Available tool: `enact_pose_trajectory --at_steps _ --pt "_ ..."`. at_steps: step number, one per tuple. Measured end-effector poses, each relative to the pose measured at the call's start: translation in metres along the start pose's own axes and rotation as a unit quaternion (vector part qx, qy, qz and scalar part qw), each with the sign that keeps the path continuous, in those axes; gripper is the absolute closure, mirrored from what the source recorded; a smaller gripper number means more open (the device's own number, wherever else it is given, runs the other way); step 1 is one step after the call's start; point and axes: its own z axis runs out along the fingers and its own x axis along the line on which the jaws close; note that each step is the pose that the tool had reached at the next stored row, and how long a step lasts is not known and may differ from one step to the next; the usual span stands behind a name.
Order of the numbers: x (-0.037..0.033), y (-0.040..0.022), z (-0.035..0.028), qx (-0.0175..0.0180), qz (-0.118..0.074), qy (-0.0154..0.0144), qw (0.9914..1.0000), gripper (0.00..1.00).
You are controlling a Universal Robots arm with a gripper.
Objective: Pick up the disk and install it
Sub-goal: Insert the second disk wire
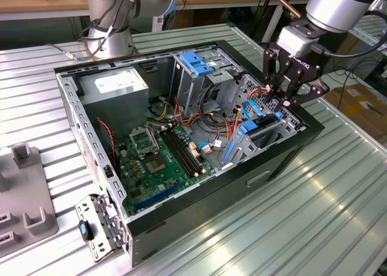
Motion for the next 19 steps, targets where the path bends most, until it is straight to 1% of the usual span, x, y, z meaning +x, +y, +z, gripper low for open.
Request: enact_pose_trajectory --at_steps 2,5,9,19 --pt "0.0003 -0.0044 0.0000 0.0000 0.000 0.0000 1.00000 0.64" --pt "0.0005 -0.0068 0.0000 0.0000 0.000 0.0000 1.00000 0.64" --pt "0.0007 -0.0086 0.0000 0.0000 0.000 0.0000 1.00000 0.64" --pt "0.0008 -0.0096 0.0000 0.0000 0.000 0.0000 1.00000 0.64"
